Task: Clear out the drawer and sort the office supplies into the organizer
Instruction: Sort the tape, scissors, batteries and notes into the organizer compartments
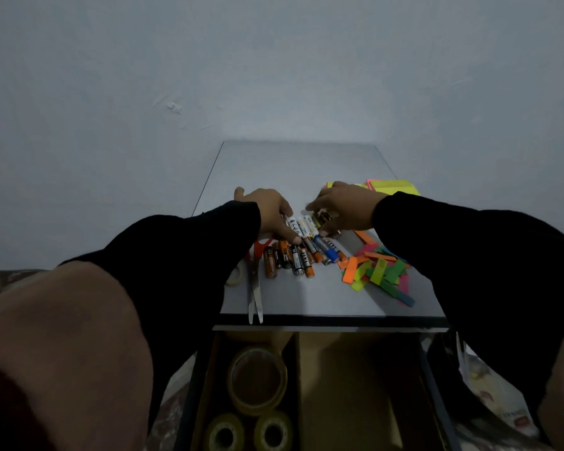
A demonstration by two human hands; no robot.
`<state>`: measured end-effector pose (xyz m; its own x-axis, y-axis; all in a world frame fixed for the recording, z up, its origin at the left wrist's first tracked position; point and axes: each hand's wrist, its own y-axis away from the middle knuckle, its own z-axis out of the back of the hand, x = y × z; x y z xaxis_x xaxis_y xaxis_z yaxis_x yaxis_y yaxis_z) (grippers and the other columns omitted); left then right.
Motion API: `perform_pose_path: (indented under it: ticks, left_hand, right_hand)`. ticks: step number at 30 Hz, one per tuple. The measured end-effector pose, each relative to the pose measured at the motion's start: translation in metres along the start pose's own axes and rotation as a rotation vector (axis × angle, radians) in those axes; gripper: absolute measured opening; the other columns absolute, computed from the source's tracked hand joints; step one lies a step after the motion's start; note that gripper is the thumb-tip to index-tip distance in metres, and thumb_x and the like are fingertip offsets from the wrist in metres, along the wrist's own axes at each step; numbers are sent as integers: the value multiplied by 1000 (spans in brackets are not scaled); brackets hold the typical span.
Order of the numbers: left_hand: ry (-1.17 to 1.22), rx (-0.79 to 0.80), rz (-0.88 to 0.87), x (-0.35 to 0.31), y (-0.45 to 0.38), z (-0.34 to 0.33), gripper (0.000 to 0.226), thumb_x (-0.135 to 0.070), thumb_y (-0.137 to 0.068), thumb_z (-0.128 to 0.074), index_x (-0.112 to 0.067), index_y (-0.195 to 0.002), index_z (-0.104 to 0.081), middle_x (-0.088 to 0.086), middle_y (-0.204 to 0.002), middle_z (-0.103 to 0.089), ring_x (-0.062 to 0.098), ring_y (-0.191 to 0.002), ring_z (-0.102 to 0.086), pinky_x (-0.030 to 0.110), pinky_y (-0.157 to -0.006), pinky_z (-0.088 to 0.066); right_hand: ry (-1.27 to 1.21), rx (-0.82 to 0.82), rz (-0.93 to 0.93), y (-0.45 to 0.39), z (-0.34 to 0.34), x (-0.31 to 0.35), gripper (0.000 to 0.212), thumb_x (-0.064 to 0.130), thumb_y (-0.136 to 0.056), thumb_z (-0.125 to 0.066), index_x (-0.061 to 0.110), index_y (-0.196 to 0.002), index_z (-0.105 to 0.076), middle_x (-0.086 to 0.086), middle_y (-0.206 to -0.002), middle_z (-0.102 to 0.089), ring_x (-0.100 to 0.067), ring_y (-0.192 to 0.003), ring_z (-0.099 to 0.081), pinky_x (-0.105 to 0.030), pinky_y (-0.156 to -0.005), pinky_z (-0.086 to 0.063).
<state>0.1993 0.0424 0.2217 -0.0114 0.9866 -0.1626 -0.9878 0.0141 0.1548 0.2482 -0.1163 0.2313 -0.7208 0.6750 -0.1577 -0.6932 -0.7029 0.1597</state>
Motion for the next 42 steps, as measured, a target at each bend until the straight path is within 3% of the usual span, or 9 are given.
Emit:
perform_pose_path:
  ticks: [5, 11, 22, 32, 38, 42]
  left_hand:
    - [67, -56, -6, 5, -3, -3, 63, -55, -70, -71, -27, -125, -58, -5, -124, -61, 19, -124, -46, 47, -112, -15]
    - [70, -63, -5, 8, -9, -3, 61, -54, -70, -71, -28, -124, -59, -5, -124, -61, 19, -124, -45, 47, -112, -15]
    - [69, -96, -23, 12, -18, -5, 58, -54, -68, -73, -29, -120, -61, -6, -115, -64, 17, -118, -50, 46, -110, -18]
    - [37, -114, -40, 11, -11, 2, 55, -53, -71, -72, -28, -119, -61, -6, -113, -64, 17, -116, -50, 47, -111, -16]
    - [71, -195, -55, 6, 16, 28, 60, -52, -70, -73, -26, -122, -61, -6, -117, -65, 16, -111, -55, 36, -96, -32]
    - [265, -194, -98, 2, 50, 41, 55, -37, -70, -79, -18, -119, -64, 1, -117, -65, 14, -99, -56, 31, -91, -43]
  right_hand:
    - [-29, -29, -1, -3, -4, -1, 52, 35, -90, -57, 23, -139, -42, -6, -134, -48, -26, -123, -38, -37, -101, -36]
    - [-65, 30, -21, -10, -1, 0, 68, 47, -83, -61, 21, -142, -39, -8, -134, -47, -27, -124, -37, -35, -97, -34]
    - [-97, 135, -40, -18, 9, 0, 73, 41, -77, -71, 21, -141, -41, -4, -135, -51, -26, -124, -41, -30, -97, -34]
    - [-36, -40, -49, -12, 8, -2, 65, 51, -76, -68, 25, -133, -48, 0, -127, -55, -23, -118, -41, -31, -89, -36]
    - [1, -129, -51, 10, 32, 7, 59, 48, -79, -67, 25, -131, -50, -1, -126, -54, -23, -116, -42, -32, -89, -36]
    - [-3, -130, -41, 37, 49, 23, 59, 48, -79, -67, 26, -131, -50, 0, -125, -54, -22, -116, -43, -31, -88, -36]
